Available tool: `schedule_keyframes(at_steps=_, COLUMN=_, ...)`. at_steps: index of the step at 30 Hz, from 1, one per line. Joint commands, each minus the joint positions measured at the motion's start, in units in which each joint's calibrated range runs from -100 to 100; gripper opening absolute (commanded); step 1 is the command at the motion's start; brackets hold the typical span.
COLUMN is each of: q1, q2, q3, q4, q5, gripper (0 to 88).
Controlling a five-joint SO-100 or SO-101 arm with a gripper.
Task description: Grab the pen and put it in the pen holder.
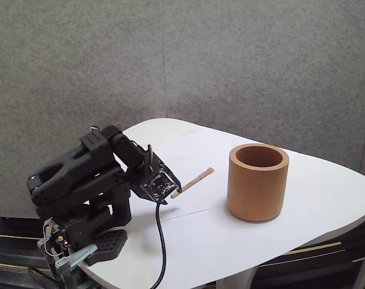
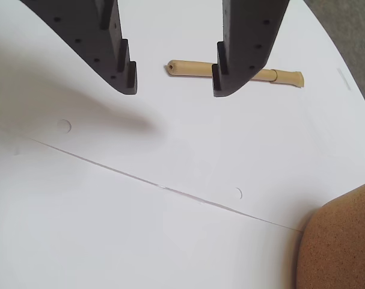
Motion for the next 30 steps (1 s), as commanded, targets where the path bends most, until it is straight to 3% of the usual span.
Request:
schedule_keyframes(at_steps=1, q1=0.3, q2=0.2, q3=-1.9, q4=-0.3, q5=-0.2, gripper=17.2)
schedule_keyframes(at_steps=9, q1=0.2, q2=5.9, q3=-18.6, q4=-3.0, q5=-0.2, gripper=17.2)
schedule_keyframes(at_steps=18, q1=0.3, q2=37.4, q3=-49.9, q4=-2.9, q5=-0.4, gripper=17.1)
schedule_keyframes(at_steps=23, q1=0.5, q2=50.1, q3=-64.4, q4=-3.0, q5=-10.6, gripper=17.1)
schedule_keyframes(at_steps=30, q1=-0.4, q2=62.0, q3=-70.9, q4=-3.0, q5=-23.3, gripper=17.1)
